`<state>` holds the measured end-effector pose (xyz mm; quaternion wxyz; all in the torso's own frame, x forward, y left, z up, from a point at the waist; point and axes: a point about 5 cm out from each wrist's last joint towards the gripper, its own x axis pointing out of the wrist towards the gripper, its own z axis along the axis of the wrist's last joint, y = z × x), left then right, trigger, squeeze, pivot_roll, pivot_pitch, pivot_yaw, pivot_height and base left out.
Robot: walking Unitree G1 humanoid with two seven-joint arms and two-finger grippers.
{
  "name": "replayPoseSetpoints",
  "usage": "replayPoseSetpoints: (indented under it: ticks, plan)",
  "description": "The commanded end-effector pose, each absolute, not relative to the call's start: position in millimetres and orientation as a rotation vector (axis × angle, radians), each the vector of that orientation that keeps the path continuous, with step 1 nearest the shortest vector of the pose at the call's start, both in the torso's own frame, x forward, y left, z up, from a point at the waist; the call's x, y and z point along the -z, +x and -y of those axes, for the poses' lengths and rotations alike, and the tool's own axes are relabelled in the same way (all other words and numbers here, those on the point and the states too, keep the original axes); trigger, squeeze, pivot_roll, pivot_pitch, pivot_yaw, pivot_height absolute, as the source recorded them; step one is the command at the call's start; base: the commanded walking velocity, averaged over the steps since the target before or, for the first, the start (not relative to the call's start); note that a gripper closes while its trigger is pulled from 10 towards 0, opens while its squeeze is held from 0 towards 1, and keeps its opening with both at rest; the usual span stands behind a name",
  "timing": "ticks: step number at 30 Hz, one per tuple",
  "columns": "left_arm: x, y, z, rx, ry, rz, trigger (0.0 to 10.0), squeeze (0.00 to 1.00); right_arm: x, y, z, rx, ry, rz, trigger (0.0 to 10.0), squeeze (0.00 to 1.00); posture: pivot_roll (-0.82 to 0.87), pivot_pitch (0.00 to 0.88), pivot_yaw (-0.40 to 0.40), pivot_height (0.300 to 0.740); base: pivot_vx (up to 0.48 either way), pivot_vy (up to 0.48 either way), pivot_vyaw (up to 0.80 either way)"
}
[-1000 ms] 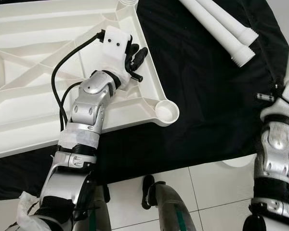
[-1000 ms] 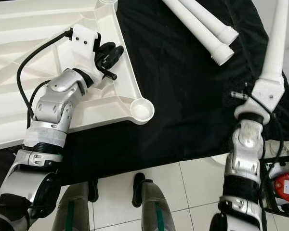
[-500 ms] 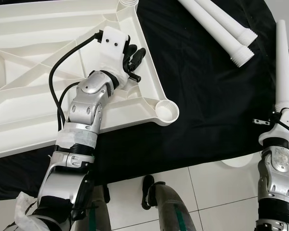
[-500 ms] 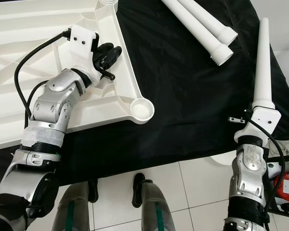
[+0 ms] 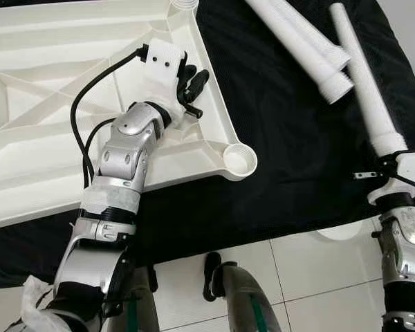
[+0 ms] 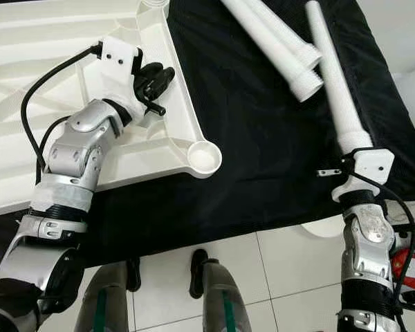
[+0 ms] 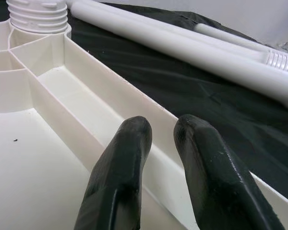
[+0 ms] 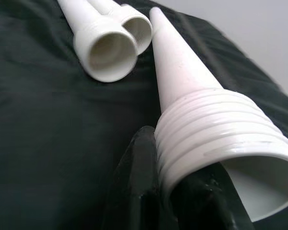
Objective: Building children table
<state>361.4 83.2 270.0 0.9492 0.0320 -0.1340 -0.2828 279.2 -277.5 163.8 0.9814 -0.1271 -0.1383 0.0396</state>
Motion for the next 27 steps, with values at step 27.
replayPoseSetpoints:
  ticks: [27]
  plan:
    - [-267.8, 357.0, -78.3, 0.627, 0.080, 0.297, 10.0, 0.00, -164.1, 275.3, 254.9, -0.022, -0.058, 0.352, 10.0, 0.00, 0.09, 0.370, -0.120, 0.740, 0.000, 0.000, 0.00]
